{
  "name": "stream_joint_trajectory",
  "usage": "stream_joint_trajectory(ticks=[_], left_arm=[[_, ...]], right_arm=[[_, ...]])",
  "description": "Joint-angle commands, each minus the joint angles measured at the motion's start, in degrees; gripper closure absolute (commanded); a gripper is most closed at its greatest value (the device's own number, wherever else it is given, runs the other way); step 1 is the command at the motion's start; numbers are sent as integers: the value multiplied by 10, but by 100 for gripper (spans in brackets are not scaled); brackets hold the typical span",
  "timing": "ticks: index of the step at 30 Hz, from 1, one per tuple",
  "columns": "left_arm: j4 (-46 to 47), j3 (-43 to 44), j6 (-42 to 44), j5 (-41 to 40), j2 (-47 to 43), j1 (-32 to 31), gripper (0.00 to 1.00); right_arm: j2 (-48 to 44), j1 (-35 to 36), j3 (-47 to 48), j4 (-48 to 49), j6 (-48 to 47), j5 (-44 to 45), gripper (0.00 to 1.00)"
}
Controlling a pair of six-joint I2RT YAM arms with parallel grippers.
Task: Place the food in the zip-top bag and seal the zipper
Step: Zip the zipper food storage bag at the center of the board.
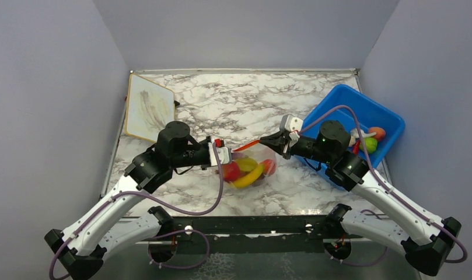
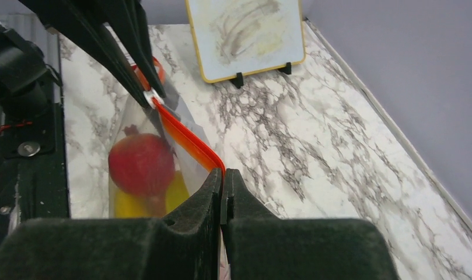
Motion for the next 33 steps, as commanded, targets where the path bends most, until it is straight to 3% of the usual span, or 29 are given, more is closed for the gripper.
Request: stream_joint_trajectory(ticks=[1,7,24,33], left_arm=[[-48,1,10,-56,-30,2,100],[-61,-1,24,-64,-37,2,100],[-115,-39,31,-130,-107,2,100],[-131,-42,56,-181,-114,2,100]], right_arm=[[-14,-6,26,-15,-20,109,99],[-35,-9,1,10,-27,222,99],[-68,-47,-26,47,0,308,99],[-64,-50,-37,23,17,240,99]])
